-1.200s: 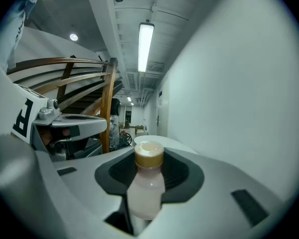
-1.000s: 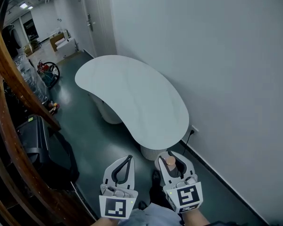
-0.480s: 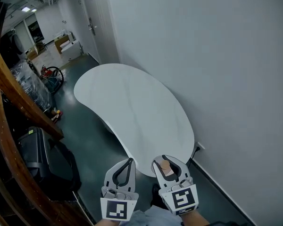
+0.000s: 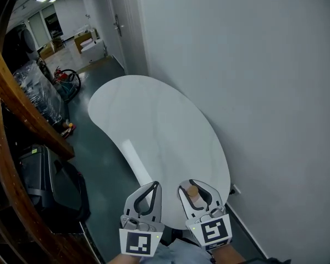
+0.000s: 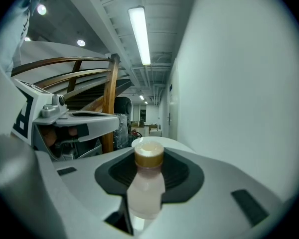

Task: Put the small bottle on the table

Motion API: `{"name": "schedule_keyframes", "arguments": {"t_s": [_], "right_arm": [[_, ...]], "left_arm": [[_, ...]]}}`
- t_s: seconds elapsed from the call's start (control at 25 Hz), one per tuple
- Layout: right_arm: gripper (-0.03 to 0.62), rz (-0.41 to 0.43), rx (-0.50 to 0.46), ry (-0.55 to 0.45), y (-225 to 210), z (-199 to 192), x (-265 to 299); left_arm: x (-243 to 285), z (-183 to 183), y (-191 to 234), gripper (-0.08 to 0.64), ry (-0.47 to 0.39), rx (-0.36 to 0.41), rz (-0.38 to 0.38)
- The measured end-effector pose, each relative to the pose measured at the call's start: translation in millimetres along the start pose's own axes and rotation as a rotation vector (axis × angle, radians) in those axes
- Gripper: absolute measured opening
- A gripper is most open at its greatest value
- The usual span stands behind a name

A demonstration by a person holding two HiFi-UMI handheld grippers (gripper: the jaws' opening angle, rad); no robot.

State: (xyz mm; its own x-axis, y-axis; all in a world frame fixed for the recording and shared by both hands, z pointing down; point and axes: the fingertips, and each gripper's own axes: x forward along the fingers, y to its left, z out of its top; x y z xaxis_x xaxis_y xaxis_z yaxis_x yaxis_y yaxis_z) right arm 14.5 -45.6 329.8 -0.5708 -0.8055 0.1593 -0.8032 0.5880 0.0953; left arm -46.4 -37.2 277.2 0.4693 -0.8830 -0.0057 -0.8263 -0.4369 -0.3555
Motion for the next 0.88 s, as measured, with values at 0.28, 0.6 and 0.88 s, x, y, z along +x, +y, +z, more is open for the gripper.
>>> {"name": "schedule_keyframes", "arguments": {"t_s": [0.28, 0.6, 0.88], "right_arm": [[0.12, 0.014, -0.025, 0.039, -11.4, -8.1, 18.9], [0.12, 0.011, -0.005, 0.11, -13.7, -35.2, 39.5], [0.12, 0.007, 0.024, 0.16, -13.1, -55.2, 45.3]], "left_arm": [[23.4, -20.3, 9.2, 0.0, 0.046, -0.062, 0.0], [51.8, -50.4, 10.1, 0.0, 0.113, -0.046, -0.104], [57.2, -78.0, 2.1, 0.0, 0.184, -0.185, -0.129]]}}
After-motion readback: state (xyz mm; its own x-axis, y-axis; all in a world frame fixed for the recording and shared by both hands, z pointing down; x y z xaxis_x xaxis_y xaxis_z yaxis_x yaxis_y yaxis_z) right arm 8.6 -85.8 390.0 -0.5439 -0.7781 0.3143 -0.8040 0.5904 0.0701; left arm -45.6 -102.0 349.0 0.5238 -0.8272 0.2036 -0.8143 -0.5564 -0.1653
